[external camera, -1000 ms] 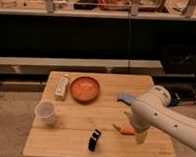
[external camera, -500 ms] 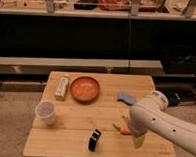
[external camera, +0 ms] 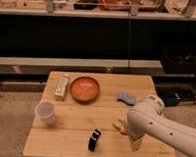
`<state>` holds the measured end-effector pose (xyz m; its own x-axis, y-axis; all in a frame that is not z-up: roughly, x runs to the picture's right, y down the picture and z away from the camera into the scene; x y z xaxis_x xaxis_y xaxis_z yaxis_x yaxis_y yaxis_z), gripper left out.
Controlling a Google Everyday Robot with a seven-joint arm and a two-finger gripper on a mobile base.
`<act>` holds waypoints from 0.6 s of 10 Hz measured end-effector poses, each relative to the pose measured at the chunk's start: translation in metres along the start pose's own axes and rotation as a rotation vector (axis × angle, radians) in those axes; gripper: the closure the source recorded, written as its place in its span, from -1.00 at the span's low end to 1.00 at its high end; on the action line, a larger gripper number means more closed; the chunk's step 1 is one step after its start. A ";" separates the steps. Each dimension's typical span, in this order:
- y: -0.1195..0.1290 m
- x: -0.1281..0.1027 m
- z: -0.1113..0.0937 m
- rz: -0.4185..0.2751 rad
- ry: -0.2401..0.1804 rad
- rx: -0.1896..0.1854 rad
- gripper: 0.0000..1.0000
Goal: Knock the eraser over
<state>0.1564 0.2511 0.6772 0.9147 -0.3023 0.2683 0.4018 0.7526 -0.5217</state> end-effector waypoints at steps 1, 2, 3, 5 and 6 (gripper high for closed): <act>-0.001 -0.005 0.003 -0.011 -0.005 -0.001 -0.60; -0.001 -0.005 0.006 -0.018 -0.012 -0.001 -0.60; 0.000 -0.007 0.009 -0.025 -0.017 -0.002 -0.60; -0.001 -0.015 0.017 -0.044 -0.035 -0.006 -0.49; -0.003 -0.017 0.019 -0.052 -0.039 -0.006 -0.34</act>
<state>0.1387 0.2653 0.6891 0.8901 -0.3183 0.3263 0.4494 0.7328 -0.5110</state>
